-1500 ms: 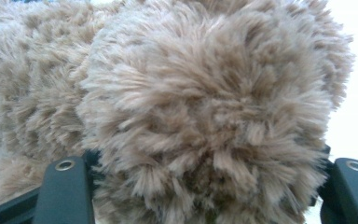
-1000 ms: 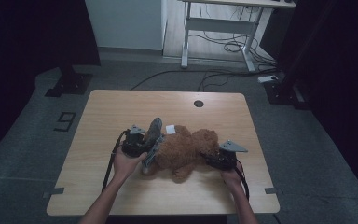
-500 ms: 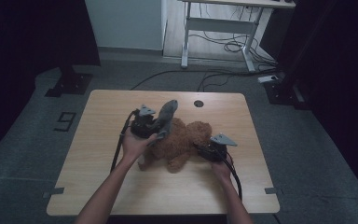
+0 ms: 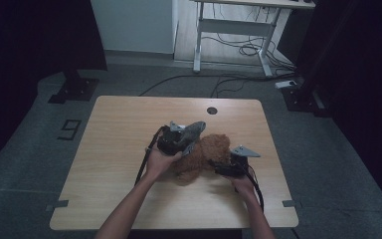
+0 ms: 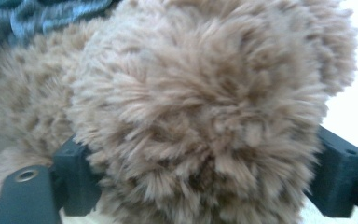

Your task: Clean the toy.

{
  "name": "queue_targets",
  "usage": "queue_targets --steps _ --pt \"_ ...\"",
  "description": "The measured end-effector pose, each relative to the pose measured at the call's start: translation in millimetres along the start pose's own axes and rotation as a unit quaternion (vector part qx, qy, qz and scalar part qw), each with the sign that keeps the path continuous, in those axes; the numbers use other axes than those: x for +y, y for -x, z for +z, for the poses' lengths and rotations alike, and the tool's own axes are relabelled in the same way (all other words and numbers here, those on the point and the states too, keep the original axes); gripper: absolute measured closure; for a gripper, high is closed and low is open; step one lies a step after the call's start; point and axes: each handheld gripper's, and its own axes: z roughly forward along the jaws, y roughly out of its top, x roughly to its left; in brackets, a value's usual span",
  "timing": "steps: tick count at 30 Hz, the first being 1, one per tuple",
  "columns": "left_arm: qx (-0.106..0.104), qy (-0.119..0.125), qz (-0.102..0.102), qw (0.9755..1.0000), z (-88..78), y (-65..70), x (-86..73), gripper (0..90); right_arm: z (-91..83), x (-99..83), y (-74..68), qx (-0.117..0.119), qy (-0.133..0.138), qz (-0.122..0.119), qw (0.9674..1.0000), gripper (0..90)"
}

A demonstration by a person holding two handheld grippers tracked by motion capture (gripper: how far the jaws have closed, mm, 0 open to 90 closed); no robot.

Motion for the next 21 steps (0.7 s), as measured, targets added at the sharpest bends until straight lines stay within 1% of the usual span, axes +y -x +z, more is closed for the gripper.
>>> queue_targets --steps 2,3,5,6,7,8,10,12,14,17,19,20,21 --pt "-0.003 0.010 0.001 0.9999 -3.2 3.9 -8.0 78.7 -7.6 1.5 2.4 0.009 0.003 0.006 0.9999 13.4" --pt "0.001 0.013 0.008 0.9999 -4.8 6.7 -11.2 78.7 -13.3 2.7 4.0 0.016 0.007 0.011 0.9998 13.6" --pt "0.017 0.017 0.041 0.9989 -9.4 18.1 -18.7 78.8 -22.1 5.0 6.3 0.025 0.020 0.023 0.9992 14.1" --pt "0.015 0.022 0.047 0.9986 -12.3 23.5 -23.1 78.8 -27.2 6.6 8.3 0.030 0.031 0.030 0.9986 14.3" --pt "0.013 0.026 0.048 0.9984 -14.0 27.0 -27.0 78.8 -32.7 8.8 11.0 0.030 0.041 0.041 0.9978 14.3" --pt "0.012 0.029 0.051 0.9982 -15.0 29.1 -30.0 78.8 -35.6 10.7 13.0 0.032 0.042 0.049 0.9974 13.9" --pt "0.007 0.036 0.052 0.9980 -17.9 33.4 -37.2 78.8 -38.6 12.7 14.0 0.030 0.045 0.051 0.9972 13.0" --pt "-0.006 0.042 0.044 0.9981 -22.1 34.8 -43.5 78.9 -38.7 13.2 13.1 0.031 0.054 0.048 0.9969 12.6" --pt "-0.014 0.046 0.038 0.9981 -24.3 36.0 -47.9 78.9 -36.0 13.0 11.5 0.030 0.057 0.049 0.9967 10.5" --pt "-0.020 0.052 0.036 0.9978 -26.2 39.1 -53.8 78.8 -28.5 12.0 8.6 0.039 0.048 0.050 0.9968 4.9" --pt "-0.022 0.053 0.037 0.9977 -26.9 41.3 -56.3 78.8 -21.7 10.0 6.4 0.053 0.029 0.044 0.9972 1.2" --pt "-0.022 0.053 0.038 0.9976 -27.1 41.9 -56.9 78.8 -16.4 7.8 4.8 0.061 0.012 0.039 0.9973 0.0" --pt "-0.023 0.053 0.038 0.9976 -27.3 42.0 -57.1 78.8 -12.4 5.4 3.4 0.064 0.002 0.036 0.9973 0.0"
